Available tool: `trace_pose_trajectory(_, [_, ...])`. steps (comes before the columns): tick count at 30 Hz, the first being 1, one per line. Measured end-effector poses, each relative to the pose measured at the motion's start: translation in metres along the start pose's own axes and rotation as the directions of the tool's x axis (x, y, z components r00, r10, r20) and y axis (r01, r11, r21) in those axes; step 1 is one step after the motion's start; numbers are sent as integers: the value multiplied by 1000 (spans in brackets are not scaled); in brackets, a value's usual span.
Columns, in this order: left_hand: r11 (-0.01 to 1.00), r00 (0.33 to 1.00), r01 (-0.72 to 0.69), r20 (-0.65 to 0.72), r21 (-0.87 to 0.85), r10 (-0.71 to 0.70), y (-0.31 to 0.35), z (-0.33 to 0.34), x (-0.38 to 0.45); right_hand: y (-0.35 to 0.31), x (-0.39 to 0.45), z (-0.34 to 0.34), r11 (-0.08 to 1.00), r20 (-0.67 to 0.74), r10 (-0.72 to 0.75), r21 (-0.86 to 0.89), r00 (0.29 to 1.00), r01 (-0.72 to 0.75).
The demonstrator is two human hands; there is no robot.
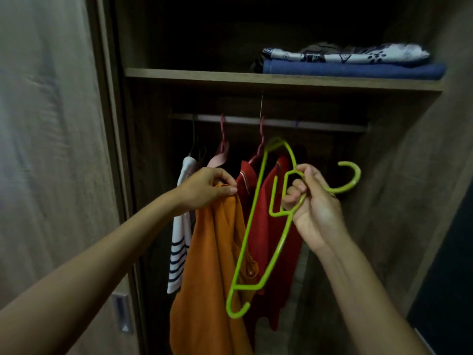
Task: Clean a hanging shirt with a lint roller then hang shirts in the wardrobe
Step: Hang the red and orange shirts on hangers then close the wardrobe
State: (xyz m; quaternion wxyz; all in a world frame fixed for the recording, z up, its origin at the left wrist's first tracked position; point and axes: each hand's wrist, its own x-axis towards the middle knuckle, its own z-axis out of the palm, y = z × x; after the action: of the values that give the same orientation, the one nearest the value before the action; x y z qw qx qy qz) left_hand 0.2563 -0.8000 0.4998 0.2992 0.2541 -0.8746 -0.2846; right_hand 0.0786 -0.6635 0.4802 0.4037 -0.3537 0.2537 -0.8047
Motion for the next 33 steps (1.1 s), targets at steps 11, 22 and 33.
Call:
trace_pose_trajectory(11, [998,999,50,6,27,-51,-13,-7,-5,15,4,-8,799,-34,-15,-601,999,-8])
trace_pose_trajectory(22, [997,997,76,13,-24,-75,-18,-11,-10,8,1,7,531,-36,-350,-831,936,167])
trace_pose_trajectory(33, [996,997,83,-10,23,-83,-22,-17,-16,22,16,10,130,443,-285,-861,850,492])
